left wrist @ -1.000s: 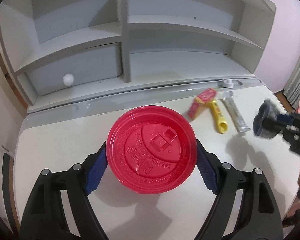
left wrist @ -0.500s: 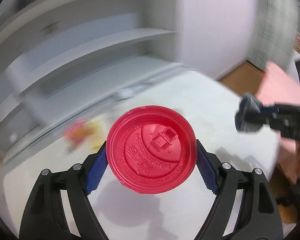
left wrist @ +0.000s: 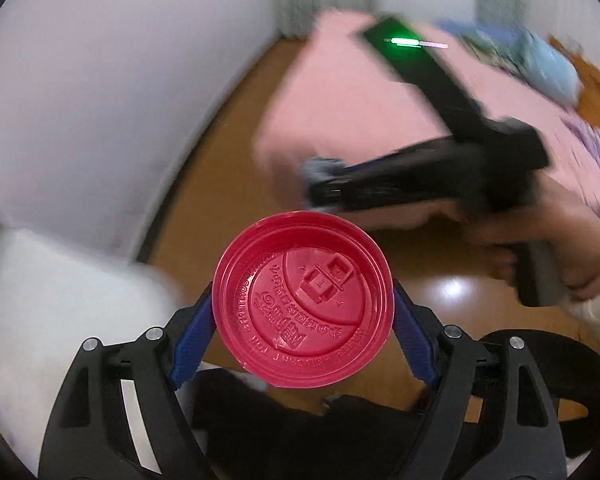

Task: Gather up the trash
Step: 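Carry the red lid and grey socks over the bin and release both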

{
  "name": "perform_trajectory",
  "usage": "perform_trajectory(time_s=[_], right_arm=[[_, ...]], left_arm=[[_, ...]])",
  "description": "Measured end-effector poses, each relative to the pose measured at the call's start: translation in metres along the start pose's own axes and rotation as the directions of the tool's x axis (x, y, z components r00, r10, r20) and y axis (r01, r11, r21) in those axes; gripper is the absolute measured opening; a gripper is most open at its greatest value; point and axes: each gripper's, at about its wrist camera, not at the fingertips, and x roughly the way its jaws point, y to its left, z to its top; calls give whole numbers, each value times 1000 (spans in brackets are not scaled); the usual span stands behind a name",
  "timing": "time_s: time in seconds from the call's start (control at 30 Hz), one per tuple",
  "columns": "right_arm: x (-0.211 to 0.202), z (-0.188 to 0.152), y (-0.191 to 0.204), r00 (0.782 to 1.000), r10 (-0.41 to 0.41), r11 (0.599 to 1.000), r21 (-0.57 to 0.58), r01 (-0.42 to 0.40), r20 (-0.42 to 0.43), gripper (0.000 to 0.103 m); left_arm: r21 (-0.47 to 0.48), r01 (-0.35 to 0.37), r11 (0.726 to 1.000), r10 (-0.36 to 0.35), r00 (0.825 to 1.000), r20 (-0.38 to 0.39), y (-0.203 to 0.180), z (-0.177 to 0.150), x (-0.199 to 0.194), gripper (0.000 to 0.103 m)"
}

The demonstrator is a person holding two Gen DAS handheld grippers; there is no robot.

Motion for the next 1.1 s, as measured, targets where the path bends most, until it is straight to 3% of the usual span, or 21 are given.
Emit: perform_trajectory(time_s=[0.07,0.13,0.23,0.3,0.47,0.57,0.6,0.63,0.67,0.7,0.73,0.8,0.93,1.03,1.1], right_arm=[[39,-11,-32,995,6,998,59,-1,-96,34],[87,-25,-64,979,28,990,144,2,-204,34],[145,-40,-90,951,42,978,208,24,-307,34],[185,-49,-105,929,77,963,269,25,-362,34],[242,-64,-127,892,137,926,375,39,-431,33],[256,-66,-123,889,170,906,422,28,-425,33],[257,-66,-121,891,176,903,430,24,-419,34],[258,-66,-117,894,174,902,432,24,-413,43],[258,-65,-116,897,175,900,436,21,-406,55],[259,-64,-117,899,177,895,446,23,-401,82],[259,-63,-119,902,181,888,458,21,-392,90],[252,-60,-128,908,200,873,487,5,-368,90],[227,-56,-152,919,226,815,580,2,-322,90],[179,-43,-159,954,127,841,539,43,-273,90],[131,-32,-162,975,12,867,489,99,-220,90]], left_arm=[[9,-7,1000,8,997,-75,-13,0,48,79],[-9,-36,999,34,982,-187,-13,-6,111,79],[13,-127,992,124,939,-322,-1,-20,194,79],[-19,-139,990,120,911,-395,10,-28,233,78],[-98,-165,981,99,872,-479,30,-41,270,78],[-130,-161,978,74,859,-507,39,-45,281,78],[-139,-160,977,68,858,-509,43,-42,285,79],[-150,-160,976,63,859,-509,46,-42,287,80],[-154,-165,974,65,860,-507,49,-43,288,80],[-159,-171,972,69,861,-505,56,-42,288,83],[-166,-172,971,68,863,-500,57,-44,286,84],[-192,-152,970,42,875,-483,53,-41,284,94],[-213,-89,973,-15,896,-444,47,-41,279,94],[-226,-17,974,-66,932,-356,34,-28,256,94],[-220,55,974,-116,954,-276,22,-10,229,94]])
